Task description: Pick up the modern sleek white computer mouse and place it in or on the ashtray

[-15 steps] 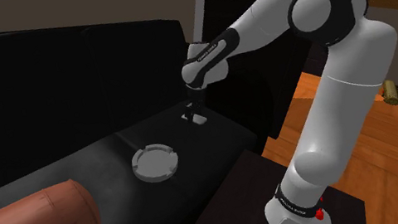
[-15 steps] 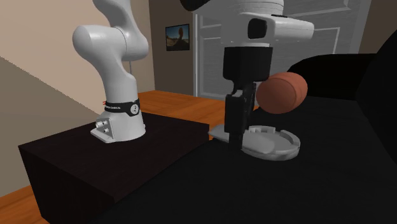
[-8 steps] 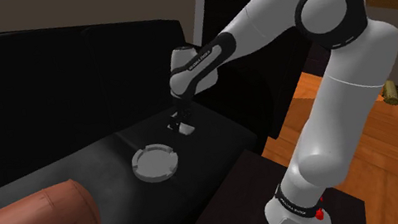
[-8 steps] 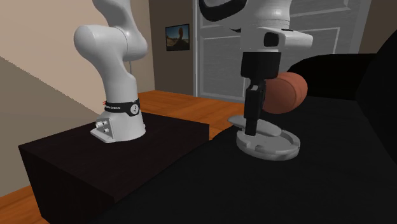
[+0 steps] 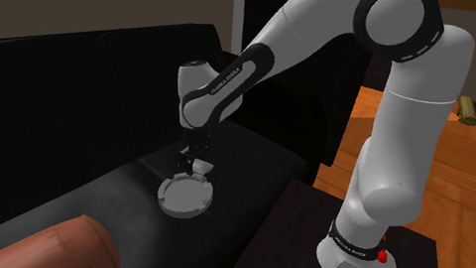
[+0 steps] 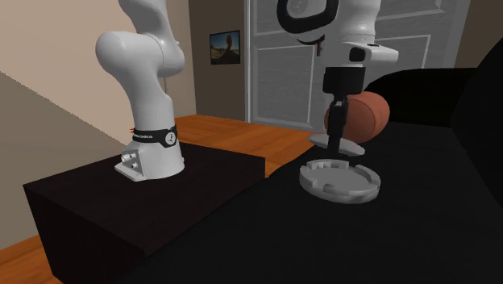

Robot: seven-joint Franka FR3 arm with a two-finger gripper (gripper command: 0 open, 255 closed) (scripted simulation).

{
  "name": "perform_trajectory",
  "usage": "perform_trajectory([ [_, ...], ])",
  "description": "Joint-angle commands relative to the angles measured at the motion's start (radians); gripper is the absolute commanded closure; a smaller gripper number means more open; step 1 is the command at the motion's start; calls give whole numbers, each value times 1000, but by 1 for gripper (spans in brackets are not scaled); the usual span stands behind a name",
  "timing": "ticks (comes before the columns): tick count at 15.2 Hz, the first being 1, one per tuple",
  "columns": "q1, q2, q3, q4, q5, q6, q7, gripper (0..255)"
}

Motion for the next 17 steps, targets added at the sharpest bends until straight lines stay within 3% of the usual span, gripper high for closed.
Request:
perform_trajectory([
  [1,29,24,25,36,-1,-10,56,255],
  [17,44,179,39,27,6,154,75,255],
])
